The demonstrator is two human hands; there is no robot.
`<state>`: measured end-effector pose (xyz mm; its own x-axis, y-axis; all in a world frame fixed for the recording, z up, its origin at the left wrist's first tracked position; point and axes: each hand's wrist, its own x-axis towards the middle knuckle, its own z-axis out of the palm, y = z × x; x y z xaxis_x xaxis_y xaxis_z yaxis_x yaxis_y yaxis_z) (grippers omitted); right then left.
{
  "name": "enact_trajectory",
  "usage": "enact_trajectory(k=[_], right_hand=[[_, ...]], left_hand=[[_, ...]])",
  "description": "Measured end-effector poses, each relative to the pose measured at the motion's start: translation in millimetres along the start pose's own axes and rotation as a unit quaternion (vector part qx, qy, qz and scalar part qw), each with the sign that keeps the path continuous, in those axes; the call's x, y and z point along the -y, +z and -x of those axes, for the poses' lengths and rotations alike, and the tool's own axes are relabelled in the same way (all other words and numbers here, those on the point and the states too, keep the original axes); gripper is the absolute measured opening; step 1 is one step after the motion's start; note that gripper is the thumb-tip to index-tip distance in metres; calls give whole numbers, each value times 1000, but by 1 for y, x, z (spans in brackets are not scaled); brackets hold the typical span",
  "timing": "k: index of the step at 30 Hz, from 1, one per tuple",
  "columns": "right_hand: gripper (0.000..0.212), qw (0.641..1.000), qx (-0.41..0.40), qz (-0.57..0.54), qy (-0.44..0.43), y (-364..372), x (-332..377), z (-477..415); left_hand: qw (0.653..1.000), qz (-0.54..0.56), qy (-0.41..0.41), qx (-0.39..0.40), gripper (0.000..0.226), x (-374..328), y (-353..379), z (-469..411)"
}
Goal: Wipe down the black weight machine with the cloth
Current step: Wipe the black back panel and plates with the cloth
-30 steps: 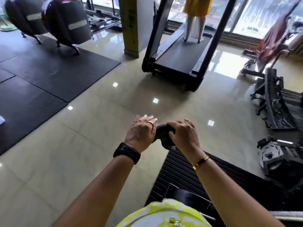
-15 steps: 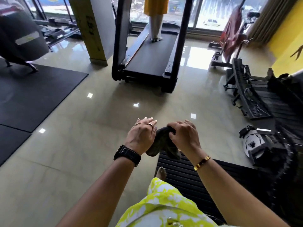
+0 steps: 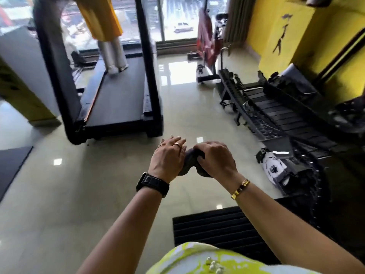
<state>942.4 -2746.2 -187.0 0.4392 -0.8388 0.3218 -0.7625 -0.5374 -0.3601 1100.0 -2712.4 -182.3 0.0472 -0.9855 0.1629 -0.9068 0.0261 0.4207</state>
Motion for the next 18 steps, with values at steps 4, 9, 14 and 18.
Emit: enact_trajectory(k=[4,9,14,18], right_hand=[[20,997,-39,21,64,-16,-43,-29],[28,983,-80,49,161,-33,-102,-50],[28,951,-115,93,271,-46,-163,-62],[28,919,-149,133,340,-58,-198,-77]], left_hand=[[997,25,60,30,38,-22,20,-66],[984,49,153,72,36,-59,52,-145],[952,73,266,130,37,-102,88,-220],[917,90,361,147,51,-133,109,-274]])
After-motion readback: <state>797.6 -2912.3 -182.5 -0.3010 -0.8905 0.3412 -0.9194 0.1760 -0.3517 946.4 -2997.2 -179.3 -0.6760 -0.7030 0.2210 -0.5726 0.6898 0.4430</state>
